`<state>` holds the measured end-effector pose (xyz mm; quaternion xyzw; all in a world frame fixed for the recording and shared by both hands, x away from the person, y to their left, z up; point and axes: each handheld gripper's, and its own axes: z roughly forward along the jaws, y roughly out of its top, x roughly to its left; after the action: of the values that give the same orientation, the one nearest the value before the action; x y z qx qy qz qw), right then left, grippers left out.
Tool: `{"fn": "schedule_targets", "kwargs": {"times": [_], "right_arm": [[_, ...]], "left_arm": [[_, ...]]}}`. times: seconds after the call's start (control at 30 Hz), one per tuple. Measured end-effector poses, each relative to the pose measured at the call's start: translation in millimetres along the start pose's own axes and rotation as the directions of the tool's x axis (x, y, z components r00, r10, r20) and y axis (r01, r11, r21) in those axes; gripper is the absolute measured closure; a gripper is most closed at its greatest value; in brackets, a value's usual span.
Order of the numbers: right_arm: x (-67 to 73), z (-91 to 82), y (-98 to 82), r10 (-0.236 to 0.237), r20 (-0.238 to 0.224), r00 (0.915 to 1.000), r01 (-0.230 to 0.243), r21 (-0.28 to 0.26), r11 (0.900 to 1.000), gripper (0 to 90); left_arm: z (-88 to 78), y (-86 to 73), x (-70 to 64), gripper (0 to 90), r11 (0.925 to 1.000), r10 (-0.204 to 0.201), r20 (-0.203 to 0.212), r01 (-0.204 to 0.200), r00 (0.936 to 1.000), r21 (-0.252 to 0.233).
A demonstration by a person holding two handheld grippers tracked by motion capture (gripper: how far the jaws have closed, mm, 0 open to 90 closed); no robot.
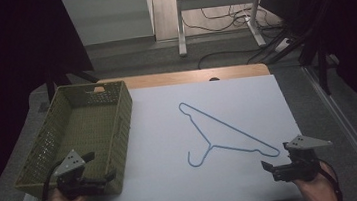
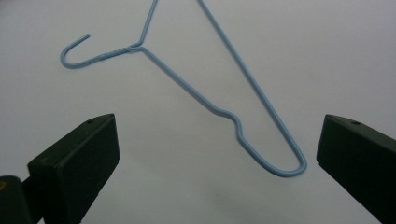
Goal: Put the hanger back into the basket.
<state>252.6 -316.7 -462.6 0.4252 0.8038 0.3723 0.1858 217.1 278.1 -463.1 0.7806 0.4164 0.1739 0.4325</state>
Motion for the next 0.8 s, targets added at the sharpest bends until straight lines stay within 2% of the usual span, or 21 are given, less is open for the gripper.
{"fn": "schedule_targets", "kwargs": {"times": [0.17,0.37,0.57,0.8], "right_arm": [[1.3,1.6,0.9,-0.005,-0.009,0.9999,0.005,-0.006,1.000,0.0],[2.9,3.4,1.1,-0.014,-0.004,0.9999,0.014,0.002,1.000,0.0],[3.8,3.1,1.8,-0.016,-0.001,0.9999,0.016,0.006,1.000,0.0],[8.1,2.3,5.1,-0.043,0.006,0.9990,0.043,0.011,0.999,0.0]], "left_arm": [[0.9,-0.1,-1.7,0.7,0.9999,0.017,-0.011,-0.017,0.9998,0.004],[0.9,0.3,-1.7,0.8,0.9999,0.011,-0.003,-0.011,0.9999,-0.001],[1.1,1.6,-2.2,1.2,0.9998,-0.005,-0.002,0.005,1.0000,0.017],[2.7,5.8,-6.4,1.1,0.9991,0.018,-0.014,-0.018,0.9997,0.039]]}}
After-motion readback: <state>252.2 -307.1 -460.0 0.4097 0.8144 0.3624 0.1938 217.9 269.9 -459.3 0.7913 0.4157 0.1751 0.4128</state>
